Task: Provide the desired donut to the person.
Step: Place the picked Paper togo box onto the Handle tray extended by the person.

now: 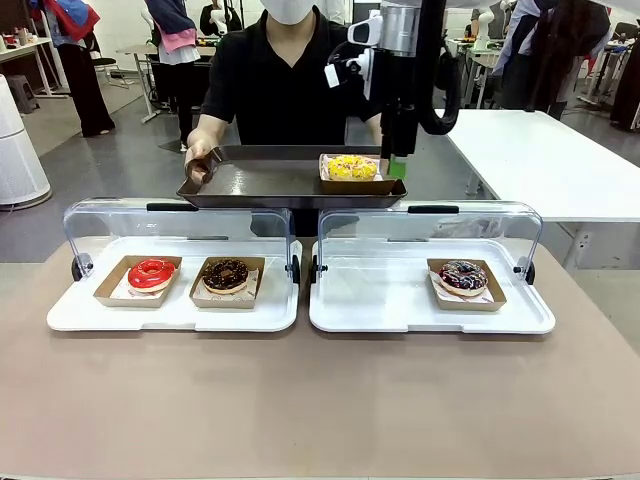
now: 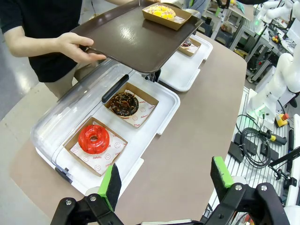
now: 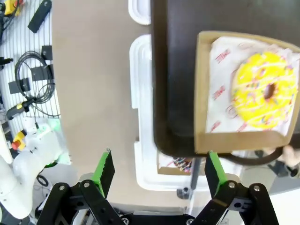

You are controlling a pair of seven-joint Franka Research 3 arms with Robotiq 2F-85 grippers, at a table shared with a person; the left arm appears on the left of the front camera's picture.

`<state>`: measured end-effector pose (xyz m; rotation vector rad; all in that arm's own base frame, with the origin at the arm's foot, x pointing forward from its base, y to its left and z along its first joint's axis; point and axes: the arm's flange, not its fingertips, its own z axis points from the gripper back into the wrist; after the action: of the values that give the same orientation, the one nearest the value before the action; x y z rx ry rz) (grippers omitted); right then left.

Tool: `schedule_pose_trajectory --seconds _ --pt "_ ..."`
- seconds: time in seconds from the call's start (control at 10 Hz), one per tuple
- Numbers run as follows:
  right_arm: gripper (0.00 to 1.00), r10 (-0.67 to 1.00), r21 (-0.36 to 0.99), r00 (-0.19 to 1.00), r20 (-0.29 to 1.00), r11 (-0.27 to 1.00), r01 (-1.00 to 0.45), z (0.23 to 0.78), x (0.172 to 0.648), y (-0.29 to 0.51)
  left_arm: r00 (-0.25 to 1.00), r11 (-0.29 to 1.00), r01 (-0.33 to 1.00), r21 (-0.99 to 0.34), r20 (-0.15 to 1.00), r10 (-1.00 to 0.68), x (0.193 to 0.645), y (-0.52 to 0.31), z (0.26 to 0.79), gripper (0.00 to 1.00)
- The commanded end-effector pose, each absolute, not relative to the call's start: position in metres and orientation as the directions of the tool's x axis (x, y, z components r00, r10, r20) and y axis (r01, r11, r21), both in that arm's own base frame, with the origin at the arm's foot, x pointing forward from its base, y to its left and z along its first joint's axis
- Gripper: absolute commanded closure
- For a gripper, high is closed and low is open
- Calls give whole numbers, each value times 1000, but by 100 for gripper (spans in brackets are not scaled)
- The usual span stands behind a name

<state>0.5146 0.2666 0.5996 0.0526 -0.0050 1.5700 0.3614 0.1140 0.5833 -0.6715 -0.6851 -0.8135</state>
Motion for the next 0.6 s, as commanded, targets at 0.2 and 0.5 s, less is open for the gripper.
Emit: schedule_pose_trajectory --seconds 0.2,0.5 --pt "0 993 -20 2 122 4 -1000 589 461 185 499 506 822 -260 756 -423 360 114 583 0" --pt "0 984 -11 68 165 71 -997 581 465 144 499 506 822 -260 756 -423 360 114 583 0"
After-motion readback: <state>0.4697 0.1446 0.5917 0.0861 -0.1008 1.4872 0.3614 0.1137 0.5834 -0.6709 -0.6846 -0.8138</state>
